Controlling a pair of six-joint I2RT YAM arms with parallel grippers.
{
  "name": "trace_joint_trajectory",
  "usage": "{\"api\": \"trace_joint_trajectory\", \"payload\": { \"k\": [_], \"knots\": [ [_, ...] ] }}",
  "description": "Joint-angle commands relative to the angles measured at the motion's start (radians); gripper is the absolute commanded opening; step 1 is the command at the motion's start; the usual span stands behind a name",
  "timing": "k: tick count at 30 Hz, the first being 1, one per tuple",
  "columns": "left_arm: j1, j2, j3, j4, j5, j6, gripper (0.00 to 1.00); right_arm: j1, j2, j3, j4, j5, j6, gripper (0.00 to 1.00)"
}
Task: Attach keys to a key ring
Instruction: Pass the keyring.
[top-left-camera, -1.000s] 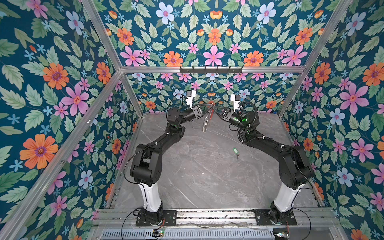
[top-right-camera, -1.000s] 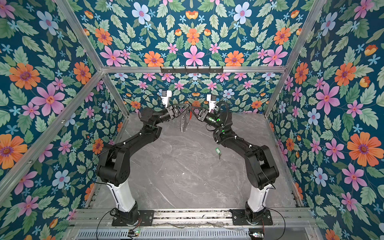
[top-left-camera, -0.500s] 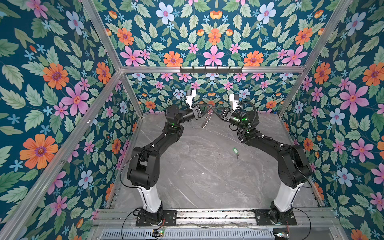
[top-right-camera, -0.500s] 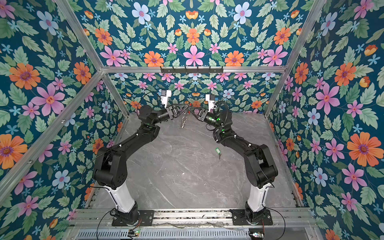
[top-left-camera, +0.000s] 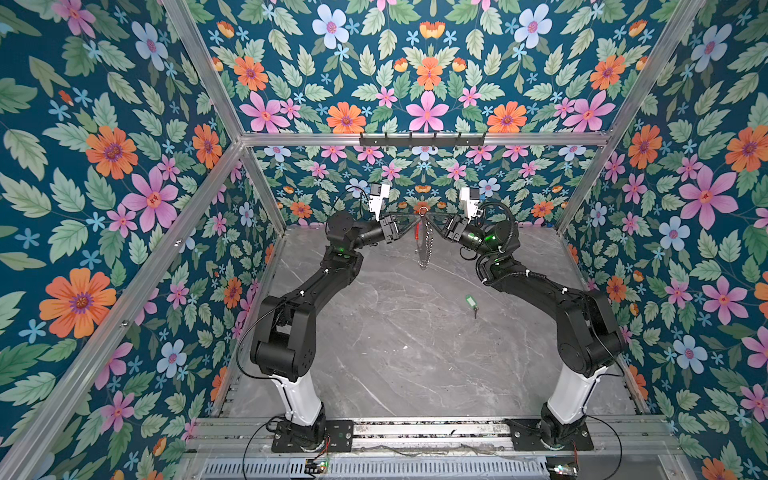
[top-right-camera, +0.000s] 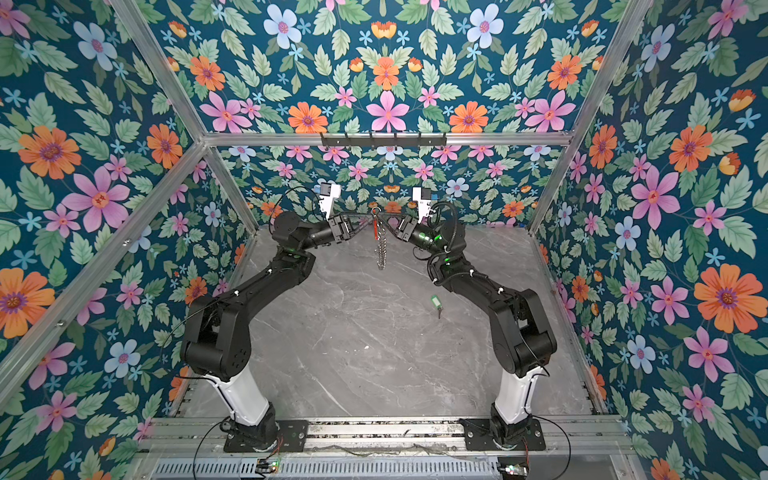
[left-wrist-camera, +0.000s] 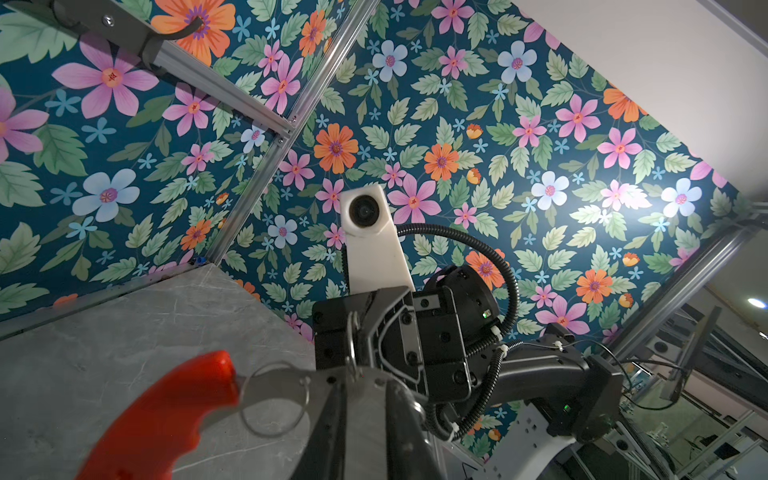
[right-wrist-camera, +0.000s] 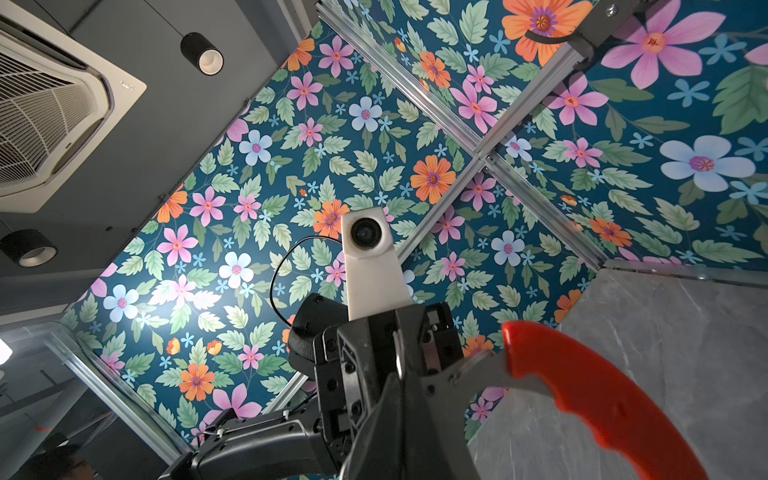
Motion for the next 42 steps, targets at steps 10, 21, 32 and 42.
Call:
{"api": "trace_joint_trajectory", "payload": {
  "k": [10,21,32,42],
  "knots": [
    [0.001,0.006,0.003,0.087,0.014,-0.047,0.25,0.014,0.006,0.032,0.05,0.006,0.002,0.0],
    [0.002,0.024,0.029,0.093,0.015,-0.059,0.24,0.018,0.002,0.026,0.04,-0.005,-0.009,0.0],
    [-0.002,0.03,0.028,0.092,0.01,-0.057,0.2,0.031,0.006,0.032,0.022,-0.013,-0.03,0.0],
    [-0.013,0.039,0.027,0.083,0.001,-0.044,0.0,0.032,-0.001,0.012,0.024,-0.013,-0.032,0.0]
  ]
}}
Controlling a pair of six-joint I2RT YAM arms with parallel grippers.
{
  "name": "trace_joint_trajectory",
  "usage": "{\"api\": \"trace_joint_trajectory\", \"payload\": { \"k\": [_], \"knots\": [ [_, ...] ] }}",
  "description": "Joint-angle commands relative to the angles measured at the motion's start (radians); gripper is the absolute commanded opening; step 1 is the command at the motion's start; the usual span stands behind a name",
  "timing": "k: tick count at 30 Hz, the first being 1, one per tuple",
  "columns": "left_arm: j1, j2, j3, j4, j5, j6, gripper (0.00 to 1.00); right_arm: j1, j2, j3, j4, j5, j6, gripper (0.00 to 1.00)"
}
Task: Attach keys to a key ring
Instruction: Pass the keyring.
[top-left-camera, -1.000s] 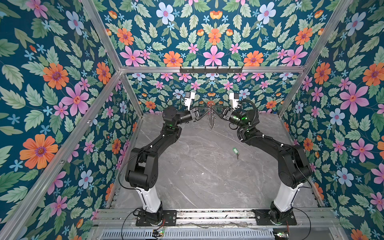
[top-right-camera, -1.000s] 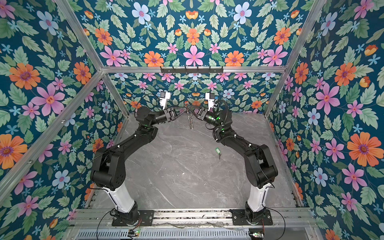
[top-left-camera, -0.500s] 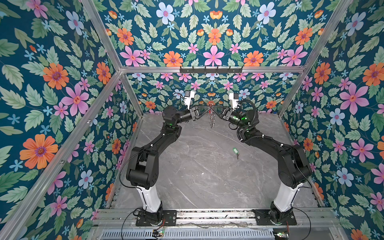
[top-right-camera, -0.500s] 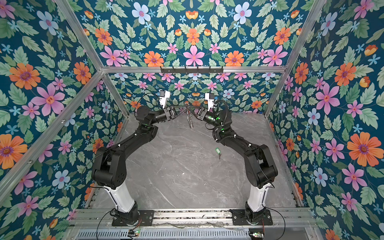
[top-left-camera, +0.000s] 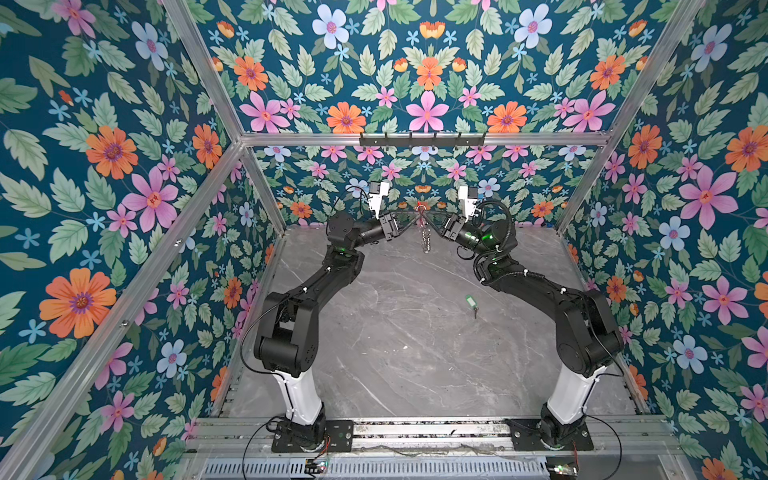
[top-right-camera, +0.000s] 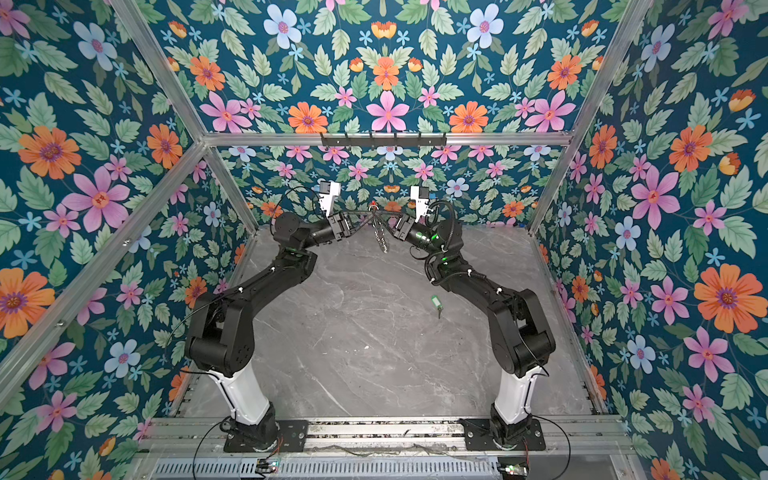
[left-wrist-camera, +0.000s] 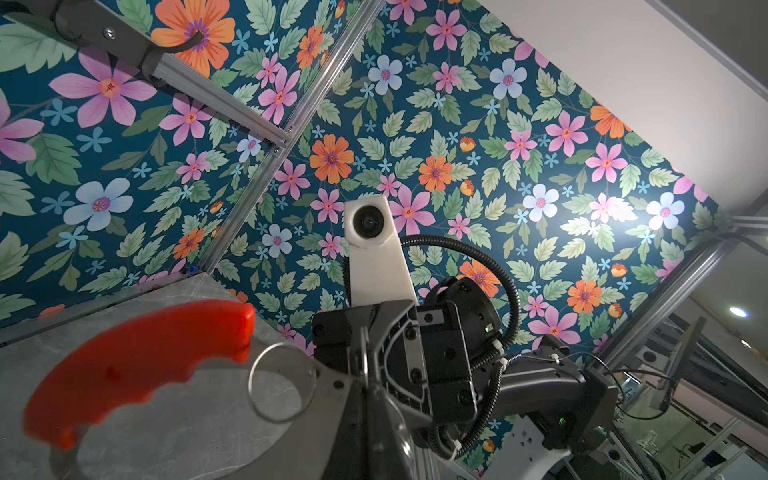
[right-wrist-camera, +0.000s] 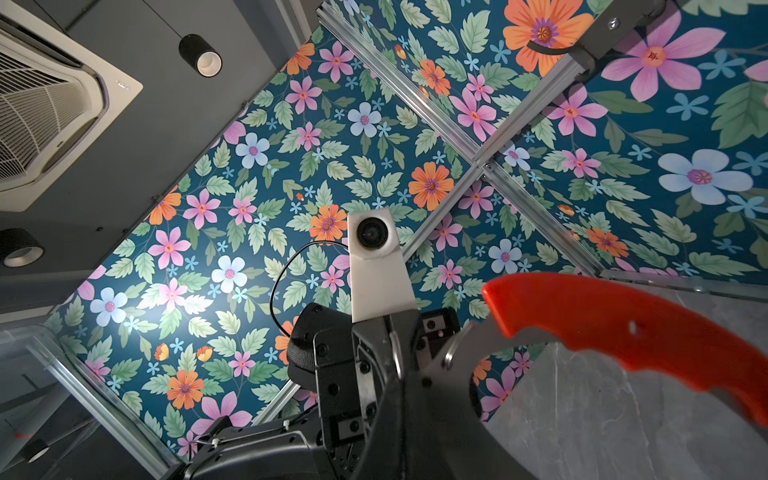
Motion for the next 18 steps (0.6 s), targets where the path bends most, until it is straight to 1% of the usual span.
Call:
{"api": "trace_joint_trajectory", "payload": {
  "k": [1,3,7,8,9,10,13,14,15,17,18],
  "knots": [
    [-0.008,-0.004,-0.002,0.013,0.011,0.024,0.0,0.01,-0.007,-0.009,0.044,-0.038,-0.003,0.0],
    [-0.008,-0.022,-0.024,0.007,-0.016,0.054,0.0,0.009,-0.011,-0.021,0.046,-0.034,-0.006,0.0],
    [-0.009,-0.078,-0.078,-0.066,-0.083,0.152,0.0,0.007,-0.035,-0.05,0.028,-0.026,-0.024,0.0],
    [-0.011,-0.089,-0.089,-0.084,-0.09,0.169,0.0,0.008,-0.044,-0.058,0.012,-0.023,-0.033,0.03],
    [-0.013,-0.1,-0.097,-0.098,-0.092,0.18,0.0,0.006,-0.053,-0.067,-0.002,-0.022,-0.044,0.11],
    [-0.017,-0.108,-0.109,-0.103,-0.09,0.189,0.0,0.005,-0.065,-0.079,-0.019,-0.02,-0.055,0.22],
    [-0.032,-0.125,-0.154,-0.098,-0.097,0.202,0.0,0.001,-0.108,-0.127,-0.076,-0.007,-0.096,0.31],
    [-0.038,-0.127,-0.169,-0.098,-0.102,0.208,0.0,-0.001,-0.124,-0.143,-0.093,-0.005,-0.108,0.37],
    [-0.04,-0.128,-0.18,-0.1,-0.105,0.211,0.0,-0.005,-0.141,-0.159,-0.104,-0.002,-0.118,0.41],
    [-0.045,-0.128,-0.194,-0.097,-0.106,0.211,0.0,-0.02,-0.16,-0.198,-0.121,0.007,-0.129,0.46],
    [-0.047,-0.127,-0.197,-0.098,-0.104,0.21,0.0,-0.029,-0.201,-0.216,-0.121,0.008,-0.13,0.48]
  ]
}}
